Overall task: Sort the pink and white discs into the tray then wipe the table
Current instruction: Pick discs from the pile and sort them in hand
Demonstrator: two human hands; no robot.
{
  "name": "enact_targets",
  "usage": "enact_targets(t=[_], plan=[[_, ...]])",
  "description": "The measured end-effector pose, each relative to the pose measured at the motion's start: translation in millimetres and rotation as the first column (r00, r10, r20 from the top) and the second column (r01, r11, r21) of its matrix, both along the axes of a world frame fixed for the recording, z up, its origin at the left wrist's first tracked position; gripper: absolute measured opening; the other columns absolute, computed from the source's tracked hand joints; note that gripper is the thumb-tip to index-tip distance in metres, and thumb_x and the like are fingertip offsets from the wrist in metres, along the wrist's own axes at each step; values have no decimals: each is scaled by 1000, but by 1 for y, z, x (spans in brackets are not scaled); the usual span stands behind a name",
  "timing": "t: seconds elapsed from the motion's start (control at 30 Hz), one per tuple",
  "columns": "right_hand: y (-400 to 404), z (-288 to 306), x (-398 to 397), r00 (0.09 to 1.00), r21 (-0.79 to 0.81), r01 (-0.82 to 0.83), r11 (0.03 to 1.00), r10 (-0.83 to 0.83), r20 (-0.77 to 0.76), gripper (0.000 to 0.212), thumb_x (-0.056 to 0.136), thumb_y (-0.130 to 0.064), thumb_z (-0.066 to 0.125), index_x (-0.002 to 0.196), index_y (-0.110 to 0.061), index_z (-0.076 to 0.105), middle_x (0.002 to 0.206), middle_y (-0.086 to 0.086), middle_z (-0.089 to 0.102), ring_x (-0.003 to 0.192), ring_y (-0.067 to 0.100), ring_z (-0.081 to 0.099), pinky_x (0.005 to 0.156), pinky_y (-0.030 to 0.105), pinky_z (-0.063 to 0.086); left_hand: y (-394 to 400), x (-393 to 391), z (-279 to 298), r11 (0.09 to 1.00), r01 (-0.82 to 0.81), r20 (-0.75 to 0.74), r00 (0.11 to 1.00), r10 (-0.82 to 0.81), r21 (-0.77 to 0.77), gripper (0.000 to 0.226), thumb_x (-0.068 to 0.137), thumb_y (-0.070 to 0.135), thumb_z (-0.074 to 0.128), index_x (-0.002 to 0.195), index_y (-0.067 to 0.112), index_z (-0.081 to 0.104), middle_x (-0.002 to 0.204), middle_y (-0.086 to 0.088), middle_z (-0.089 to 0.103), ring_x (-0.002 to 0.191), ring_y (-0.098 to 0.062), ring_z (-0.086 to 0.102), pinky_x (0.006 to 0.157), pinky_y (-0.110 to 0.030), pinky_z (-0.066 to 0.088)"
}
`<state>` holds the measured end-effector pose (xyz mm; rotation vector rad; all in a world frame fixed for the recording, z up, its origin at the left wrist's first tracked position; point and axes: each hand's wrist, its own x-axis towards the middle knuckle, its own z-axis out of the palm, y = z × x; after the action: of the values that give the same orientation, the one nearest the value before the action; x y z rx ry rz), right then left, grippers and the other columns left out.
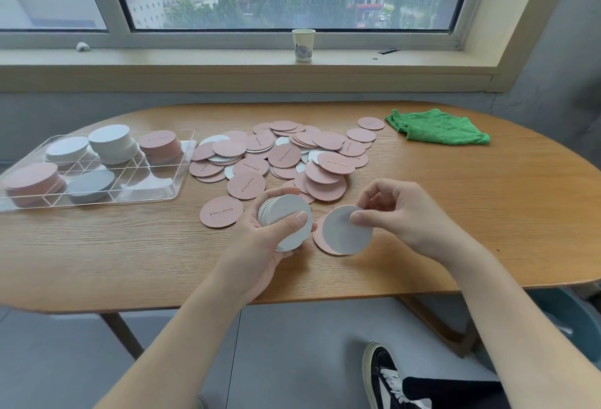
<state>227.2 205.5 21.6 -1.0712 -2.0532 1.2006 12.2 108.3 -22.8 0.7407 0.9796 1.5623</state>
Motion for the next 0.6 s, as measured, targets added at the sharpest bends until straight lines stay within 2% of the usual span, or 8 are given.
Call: enact_targets(t=[0.07, 0.17, 0.3, 0.4, 0.5, 0.6], plan=[[2, 2, 2, 994, -57, -16, 998, 9, -112, 15, 80, -12, 82, 85, -11, 68, 67, -5, 65, 57, 4, 50, 60, 19, 41, -1, 1, 2, 1000, 0, -2, 1000, 0, 1, 56, 75, 9, 82, 128, 13, 64, 104, -13, 70, 92, -33, 72, 79, -43, 48], [1, 3, -3, 975, -87, -53, 995, 33, -221, 14, 82, -9, 79, 86, -8, 66, 67, 0, 61, 58, 8, 46, 60, 23, 38, -2, 3, 5, 1000, 3, -9, 1000, -3, 1, 56, 73, 15, 85, 125, 15, 65, 99, -7, 73, 88, -26, 70, 82, -45, 47], [-4, 3, -19, 952, -84, -95, 992, 66, -298, 20, 77, -15, 82, 87, -7, 67, 72, 10, 61, 63, 12, 48, 61, 23, 40, -2, 3, 8, 1000, 23, -31, 999, -23, 7, 74, 55, 34, 102, 119, 18, 68, 100, -4, 73, 87, -25, 69, 72, -41, 54], [-10, -1, -33, 947, -62, -125, 990, 100, -305, 25, 70, -23, 84, 84, -11, 69, 73, 12, 66, 65, 12, 53, 62, 25, 44, -3, 2, 8, 999, 41, -54, 998, -40, 16, 85, 45, 42, 104, 118, 20, 68, 103, -6, 74, 92, -25, 71, 71, -39, 58], [-15, -9, -46, 947, -8, -127, 992, 119, -297, 19, 73, -19, 87, 82, -13, 71, 73, 14, 69, 68, 16, 59, 67, 34, 50, -7, 3, 10, 997, 64, -40, 997, -62, 37, 79, 51, 32, 103, 120, 17, 67, 101, -8, 74, 91, -23, 73, 73, -35, 63], [-18, -15, -54, 948, 50, -73, 996, 85, -308, 21, 74, -19, 89, 85, -16, 72, 79, 10, 71, 72, 16, 62, 70, 37, 54, -8, 2, 11, 998, 59, -30, 998, -58, 31, 59, 70, 7, 93, 122, 14, 66, 101, -9, 73, 92, -24, 72, 74, -32, 63]])
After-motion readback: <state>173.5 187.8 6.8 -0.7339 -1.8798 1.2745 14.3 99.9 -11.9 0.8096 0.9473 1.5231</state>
